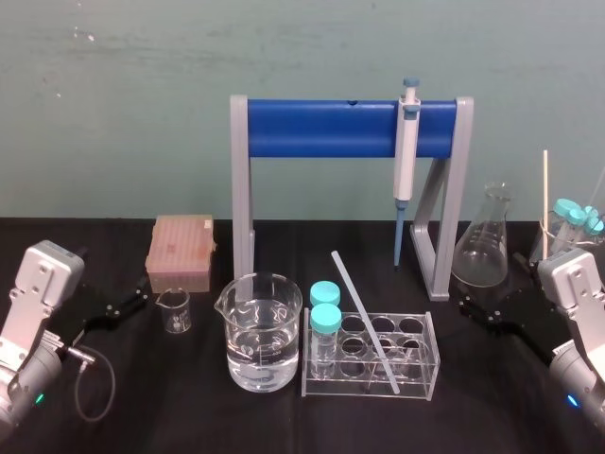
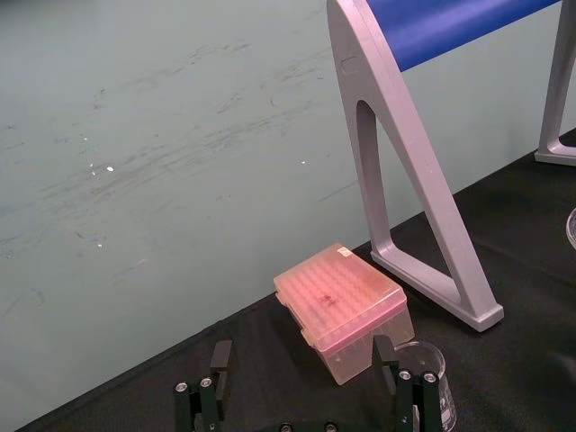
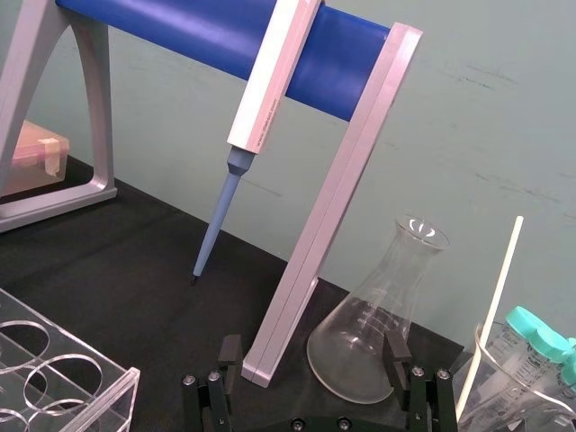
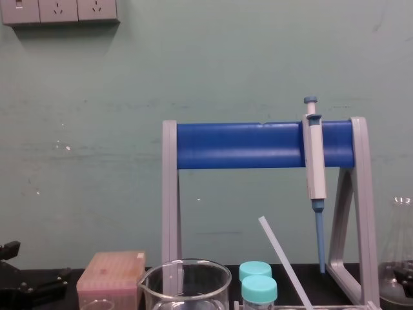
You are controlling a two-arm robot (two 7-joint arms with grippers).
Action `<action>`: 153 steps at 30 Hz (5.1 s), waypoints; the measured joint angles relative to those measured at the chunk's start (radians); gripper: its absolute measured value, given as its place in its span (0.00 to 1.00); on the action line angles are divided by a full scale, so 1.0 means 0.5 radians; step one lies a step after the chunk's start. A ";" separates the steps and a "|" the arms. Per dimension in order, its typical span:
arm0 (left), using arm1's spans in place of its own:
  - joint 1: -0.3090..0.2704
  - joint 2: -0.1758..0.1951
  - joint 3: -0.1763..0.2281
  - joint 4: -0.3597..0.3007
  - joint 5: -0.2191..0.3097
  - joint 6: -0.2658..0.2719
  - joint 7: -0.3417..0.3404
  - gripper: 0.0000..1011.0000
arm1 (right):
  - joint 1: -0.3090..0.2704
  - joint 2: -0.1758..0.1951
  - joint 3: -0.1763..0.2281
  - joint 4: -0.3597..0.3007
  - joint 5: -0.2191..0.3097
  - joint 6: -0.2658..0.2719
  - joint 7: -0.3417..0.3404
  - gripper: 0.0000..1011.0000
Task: Pick up the stirring rod with one hand, then place it down.
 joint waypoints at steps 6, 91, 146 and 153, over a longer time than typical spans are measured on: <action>0.000 0.000 0.000 0.000 0.000 0.000 0.000 0.99 | 0.000 0.000 0.000 0.000 0.000 0.000 0.000 0.99; 0.000 0.000 0.000 0.000 0.000 0.000 0.000 0.99 | 0.304 -0.213 -0.054 -0.127 0.587 0.567 1.053 0.99; 0.000 0.000 0.000 0.000 0.000 0.000 0.000 0.99 | 0.476 -0.331 -0.154 0.093 0.497 0.537 1.114 0.19; 0.000 0.000 0.000 0.000 0.000 0.000 0.000 0.99 | 0.476 -0.331 -0.154 0.093 0.498 0.537 1.114 0.07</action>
